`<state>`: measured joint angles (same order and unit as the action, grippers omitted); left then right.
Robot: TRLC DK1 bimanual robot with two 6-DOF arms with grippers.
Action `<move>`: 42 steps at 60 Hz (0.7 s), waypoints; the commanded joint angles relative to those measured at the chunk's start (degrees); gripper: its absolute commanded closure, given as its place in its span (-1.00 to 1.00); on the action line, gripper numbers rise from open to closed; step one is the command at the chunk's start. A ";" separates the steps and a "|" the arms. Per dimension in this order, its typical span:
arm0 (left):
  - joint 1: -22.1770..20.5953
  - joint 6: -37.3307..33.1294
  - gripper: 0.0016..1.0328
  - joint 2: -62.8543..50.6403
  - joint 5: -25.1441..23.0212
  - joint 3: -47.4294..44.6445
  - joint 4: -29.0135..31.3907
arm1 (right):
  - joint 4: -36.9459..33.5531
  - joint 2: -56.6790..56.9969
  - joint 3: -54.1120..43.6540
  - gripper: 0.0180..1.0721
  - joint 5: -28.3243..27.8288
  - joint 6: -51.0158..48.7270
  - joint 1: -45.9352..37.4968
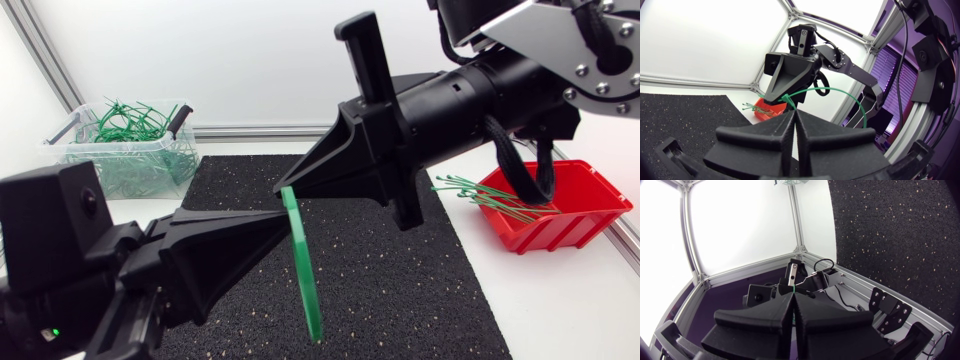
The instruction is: Take a green cable tie from the red box, thread the tail through the head to close it, then place it in the transparent bin on the left.
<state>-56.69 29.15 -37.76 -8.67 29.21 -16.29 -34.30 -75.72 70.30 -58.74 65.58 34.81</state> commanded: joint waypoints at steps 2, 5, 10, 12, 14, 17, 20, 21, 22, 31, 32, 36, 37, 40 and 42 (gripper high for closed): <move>-0.36 1.35 0.93 2.43 -2.50 2.87 -3.04 | 0.29 -2.68 -2.71 0.89 3.81 0.69 -2.20; -0.27 1.35 0.93 2.51 -2.50 2.87 -3.13 | 0.20 -3.03 -3.07 0.89 4.07 0.60 -2.20; -0.27 1.35 0.93 2.60 -2.50 2.87 -3.13 | -0.06 -3.73 -3.51 0.89 4.69 0.42 -2.20; -0.27 1.35 0.93 2.60 -2.50 2.87 -3.22 | -0.06 -3.91 -3.68 0.89 4.86 0.34 -2.29; -0.27 1.35 0.93 2.60 -2.50 2.87 -3.22 | -0.15 -4.08 -3.77 0.89 5.22 0.25 -2.29; -0.18 1.35 0.93 2.60 -2.50 2.87 -3.22 | -0.41 -4.52 -3.86 0.89 5.57 -0.02 -2.29; -0.18 1.35 0.93 2.78 -2.50 2.87 -3.22 | -0.59 -4.70 -3.86 0.89 5.83 -0.28 -2.29; -0.18 1.35 0.93 2.78 -2.50 2.87 -3.13 | -0.76 -4.78 -3.86 0.89 5.83 -0.54 -2.29; -0.18 1.35 0.93 2.78 -2.50 2.87 -3.13 | -0.85 -4.78 -3.86 0.89 5.83 -0.72 -2.29; 0.08 1.35 0.93 2.25 -2.50 2.60 -2.95 | -1.64 -3.55 -2.98 0.89 6.18 -1.25 -1.94; 0.26 1.35 0.93 2.25 -2.41 2.60 -2.87 | -1.55 -3.47 -2.89 0.89 6.18 -1.33 -1.94; 1.23 1.26 0.93 2.07 -2.94 2.96 -1.20 | -1.64 -1.97 -2.45 0.88 6.09 -2.30 -1.67; 1.31 1.18 0.93 2.07 -2.94 3.04 -0.76 | -1.64 -1.44 -2.36 0.87 6.09 -2.48 -1.67; 2.37 1.00 0.93 1.99 -3.02 3.04 0.30 | -2.17 0.05 -2.10 0.63 5.92 -3.18 -1.67; 2.72 0.74 0.93 1.99 -3.20 2.96 1.00 | -3.31 0.66 -1.57 0.44 5.65 -4.41 -1.58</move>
<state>-54.65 30.00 -37.74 -10.31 29.21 -13.69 -35.55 -76.40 69.14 -55.16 63.75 34.37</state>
